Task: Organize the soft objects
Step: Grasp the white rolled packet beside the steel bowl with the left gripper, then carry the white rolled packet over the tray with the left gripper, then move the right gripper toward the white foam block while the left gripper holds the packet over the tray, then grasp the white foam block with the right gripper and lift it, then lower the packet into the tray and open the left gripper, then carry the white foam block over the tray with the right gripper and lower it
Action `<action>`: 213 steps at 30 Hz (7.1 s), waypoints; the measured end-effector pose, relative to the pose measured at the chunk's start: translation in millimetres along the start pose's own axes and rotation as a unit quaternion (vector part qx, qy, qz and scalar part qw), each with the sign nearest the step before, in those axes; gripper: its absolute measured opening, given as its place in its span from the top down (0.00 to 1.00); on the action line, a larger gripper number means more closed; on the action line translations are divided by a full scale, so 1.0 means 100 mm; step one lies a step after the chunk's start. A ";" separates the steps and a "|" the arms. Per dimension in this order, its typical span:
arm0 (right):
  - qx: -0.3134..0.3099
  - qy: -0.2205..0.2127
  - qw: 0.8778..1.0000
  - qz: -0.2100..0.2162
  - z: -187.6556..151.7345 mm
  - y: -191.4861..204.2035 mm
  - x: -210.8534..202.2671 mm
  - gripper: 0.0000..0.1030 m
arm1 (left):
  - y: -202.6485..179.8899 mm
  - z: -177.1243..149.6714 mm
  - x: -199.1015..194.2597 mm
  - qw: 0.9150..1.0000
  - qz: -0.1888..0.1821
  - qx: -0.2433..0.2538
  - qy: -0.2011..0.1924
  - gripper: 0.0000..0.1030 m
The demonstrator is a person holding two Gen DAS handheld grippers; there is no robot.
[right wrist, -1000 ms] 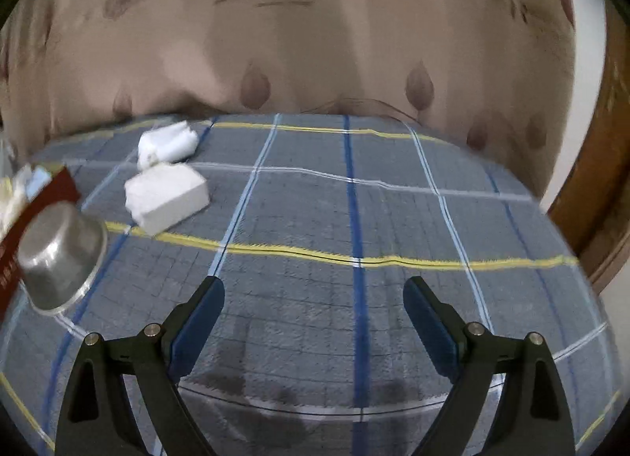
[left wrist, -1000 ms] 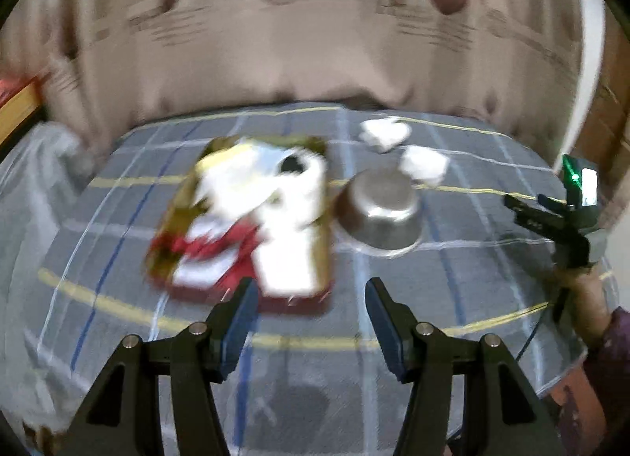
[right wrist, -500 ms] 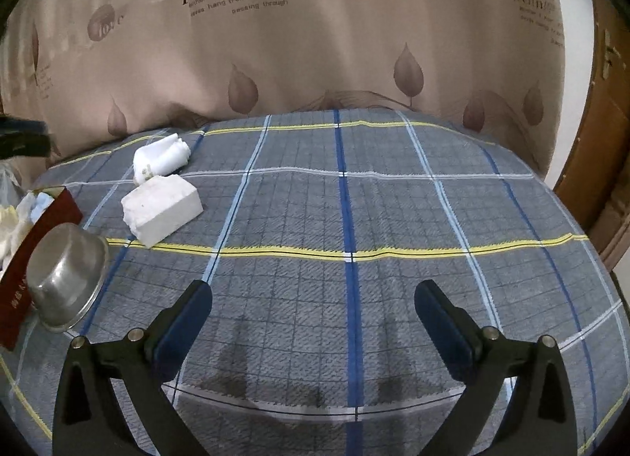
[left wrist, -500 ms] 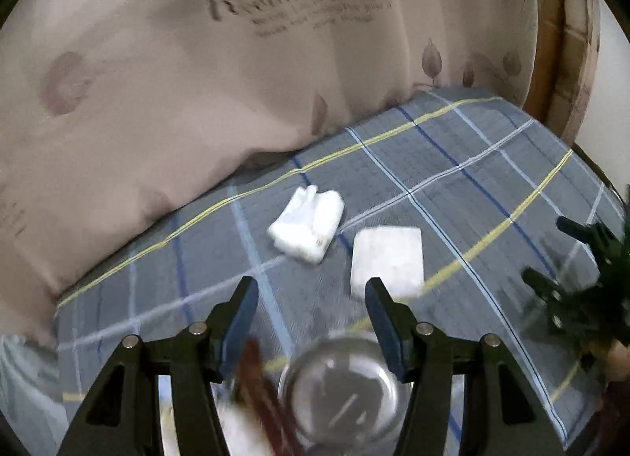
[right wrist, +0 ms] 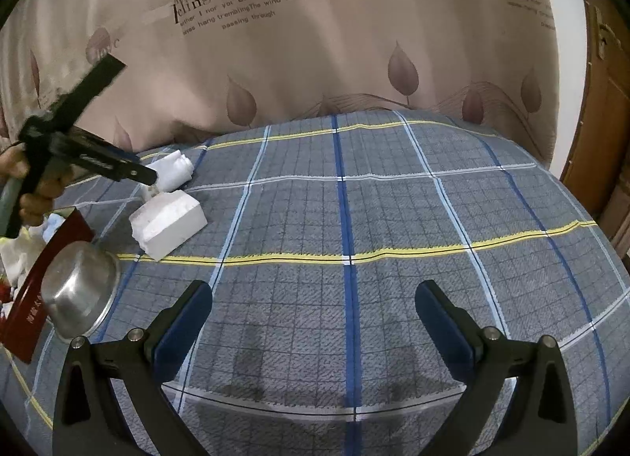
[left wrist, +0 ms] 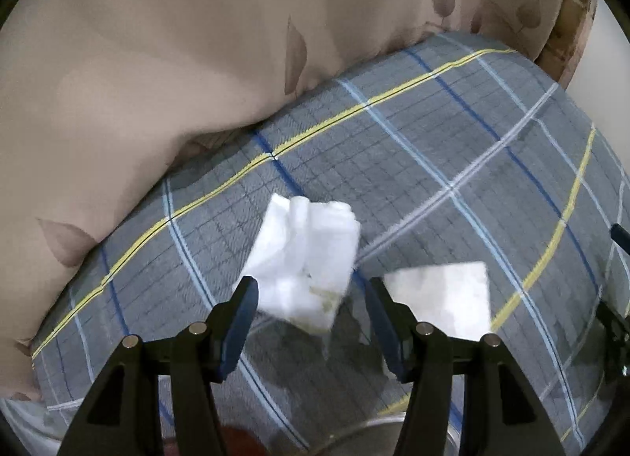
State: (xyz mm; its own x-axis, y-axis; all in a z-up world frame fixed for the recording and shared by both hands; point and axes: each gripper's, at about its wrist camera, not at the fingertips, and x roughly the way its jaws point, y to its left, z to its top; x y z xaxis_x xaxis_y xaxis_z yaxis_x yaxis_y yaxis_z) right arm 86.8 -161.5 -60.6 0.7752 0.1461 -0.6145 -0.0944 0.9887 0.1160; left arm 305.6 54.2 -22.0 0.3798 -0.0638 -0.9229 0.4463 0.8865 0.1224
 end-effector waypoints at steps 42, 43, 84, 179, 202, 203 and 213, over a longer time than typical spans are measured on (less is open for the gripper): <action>0.029 0.047 0.998 -0.003 0.00 -0.09 0.18 0.00 | -0.07 -1.69 -1.33 0.962 0.128 -0.215 -0.108 0.84; 0.028 0.049 0.998 -0.005 0.00 -0.09 0.19 0.00 | -0.10 -1.76 -1.37 0.960 0.126 -0.223 -0.110 0.84; -0.063 0.112 0.987 -0.092 -0.02 0.20 0.41 0.00 | -0.21 -3.61 -2.03 0.897 0.107 -0.393 -0.171 0.82; -0.104 0.039 0.977 0.183 -0.27 0.63 -0.88 0.37 | 0.37 -2.88 -1.22 0.936 0.036 -0.338 -0.090 0.56; -0.137 0.017 0.960 0.244 -0.11 1.17 -1.22 0.36 | -0.23 -3.79 -2.18 0.900 0.144 -0.389 -0.137 0.51; -0.139 0.017 0.959 0.247 -0.12 1.20 -1.22 0.36 | -0.24 -3.84 -2.19 0.898 0.142 -0.394 -0.136 0.51; -0.156 0.017 0.952 0.262 -0.09 1.49 -1.30 0.36 | -0.43 -3.97 -2.33 0.901 0.176 -0.370 -0.146 0.51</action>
State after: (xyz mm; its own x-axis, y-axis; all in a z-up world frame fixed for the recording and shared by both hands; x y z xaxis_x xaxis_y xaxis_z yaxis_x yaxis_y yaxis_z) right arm -33.5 -33.1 29.9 0.5507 0.6171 -0.5621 -0.6477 0.7407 0.1786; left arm -123.7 212.7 42.9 0.6377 0.2580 -0.7258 -0.3637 0.9315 0.0115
